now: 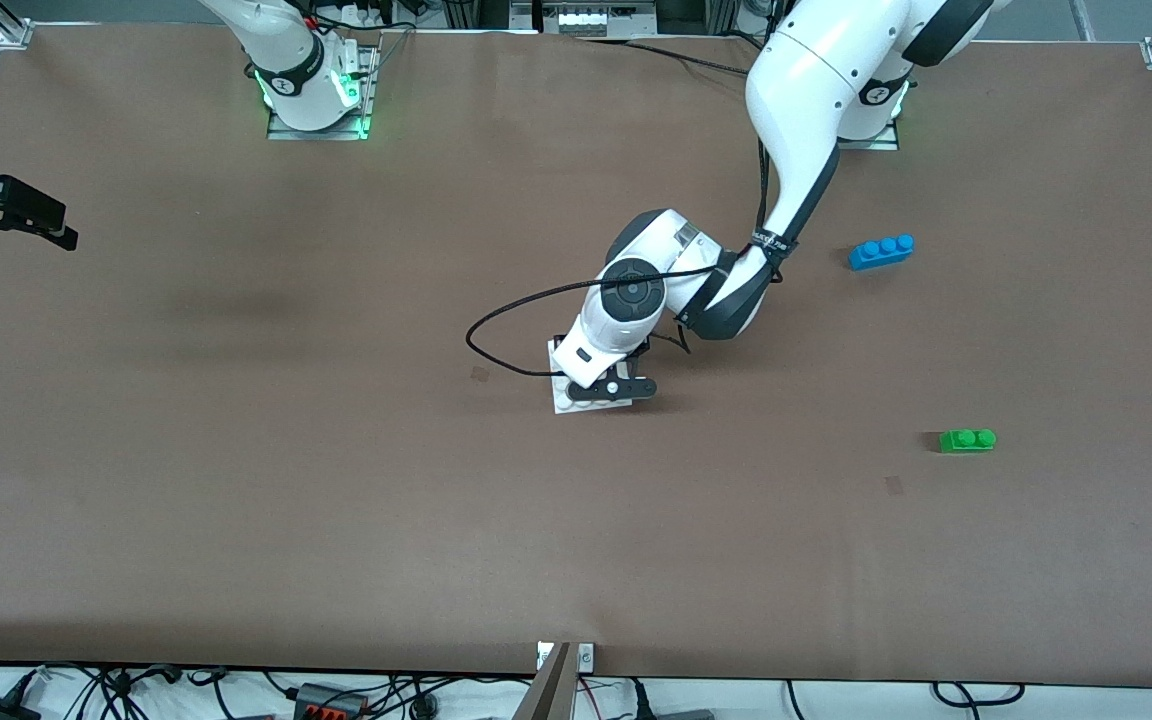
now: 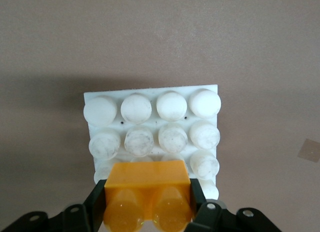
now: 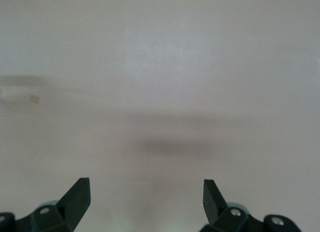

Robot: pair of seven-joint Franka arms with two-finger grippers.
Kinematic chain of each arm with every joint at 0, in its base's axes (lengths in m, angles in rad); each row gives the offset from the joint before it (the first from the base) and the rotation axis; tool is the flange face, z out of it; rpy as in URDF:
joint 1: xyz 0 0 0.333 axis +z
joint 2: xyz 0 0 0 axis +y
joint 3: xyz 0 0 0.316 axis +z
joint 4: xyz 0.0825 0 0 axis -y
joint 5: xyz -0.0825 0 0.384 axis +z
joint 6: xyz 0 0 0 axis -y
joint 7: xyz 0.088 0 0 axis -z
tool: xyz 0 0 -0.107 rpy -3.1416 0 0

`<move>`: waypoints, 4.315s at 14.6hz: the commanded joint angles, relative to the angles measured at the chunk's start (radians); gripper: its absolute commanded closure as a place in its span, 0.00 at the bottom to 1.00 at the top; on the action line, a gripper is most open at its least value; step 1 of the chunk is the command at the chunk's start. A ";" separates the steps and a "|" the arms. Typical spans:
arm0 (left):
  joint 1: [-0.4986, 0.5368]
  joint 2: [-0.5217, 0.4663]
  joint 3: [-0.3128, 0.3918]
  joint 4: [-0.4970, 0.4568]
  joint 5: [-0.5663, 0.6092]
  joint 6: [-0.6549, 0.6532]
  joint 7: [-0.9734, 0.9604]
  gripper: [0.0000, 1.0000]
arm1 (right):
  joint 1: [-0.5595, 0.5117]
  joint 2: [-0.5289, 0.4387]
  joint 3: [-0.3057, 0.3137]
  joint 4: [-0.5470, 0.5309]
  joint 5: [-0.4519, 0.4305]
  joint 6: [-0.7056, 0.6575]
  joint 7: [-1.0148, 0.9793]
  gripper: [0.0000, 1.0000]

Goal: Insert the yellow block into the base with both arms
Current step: 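Lower the yellow brick onto the base plate studs and press down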

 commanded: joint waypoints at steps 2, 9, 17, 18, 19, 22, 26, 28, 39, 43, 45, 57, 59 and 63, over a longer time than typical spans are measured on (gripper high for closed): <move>-0.016 0.020 0.010 0.032 0.021 0.000 -0.026 0.46 | 0.013 0.007 -0.003 0.024 -0.009 -0.025 0.019 0.00; -0.026 0.020 0.022 0.041 0.013 0.000 -0.031 0.46 | 0.011 0.007 -0.003 0.024 -0.009 -0.025 0.019 0.00; -0.037 0.037 0.025 0.060 0.013 -0.002 -0.031 0.46 | 0.013 0.007 -0.003 0.024 -0.009 -0.025 0.019 0.00; -0.037 0.038 0.025 0.060 0.015 -0.002 -0.031 0.46 | 0.013 0.007 -0.003 0.024 -0.009 -0.025 0.019 0.00; -0.037 0.037 0.025 0.058 0.015 -0.002 -0.029 0.46 | 0.013 0.007 -0.003 0.024 -0.009 -0.025 0.019 0.00; -0.036 0.037 0.025 0.058 0.015 -0.002 -0.028 0.39 | 0.013 0.007 -0.002 0.024 -0.009 -0.025 0.017 0.00; -0.037 0.034 0.025 0.055 0.018 -0.002 -0.029 0.39 | 0.013 0.007 -0.002 0.024 -0.009 -0.025 0.017 0.00; -0.037 0.029 0.027 0.049 0.021 0.000 -0.031 0.39 | 0.013 0.007 -0.002 0.024 -0.009 -0.025 0.017 0.00; -0.045 0.029 0.027 0.037 0.025 0.000 -0.032 0.42 | 0.011 0.007 -0.002 0.024 -0.009 -0.025 0.017 0.00; -0.042 0.026 0.028 0.025 0.025 0.000 -0.032 0.42 | 0.011 0.007 -0.002 0.024 -0.009 -0.025 0.017 0.00; -0.037 0.020 0.028 0.023 0.025 0.000 -0.031 0.43 | 0.011 0.007 -0.002 0.024 -0.009 -0.025 0.017 0.00; -0.022 -0.018 0.027 0.014 0.025 -0.012 -0.037 0.00 | 0.011 0.007 -0.002 0.024 -0.009 -0.025 0.017 0.00; 0.006 -0.060 0.027 -0.021 0.024 -0.012 -0.028 0.00 | 0.011 0.007 -0.002 0.023 -0.009 -0.025 0.017 0.00; 0.038 -0.098 0.027 -0.041 0.021 -0.014 0.000 0.00 | 0.013 0.007 -0.002 0.024 -0.009 -0.026 0.017 0.00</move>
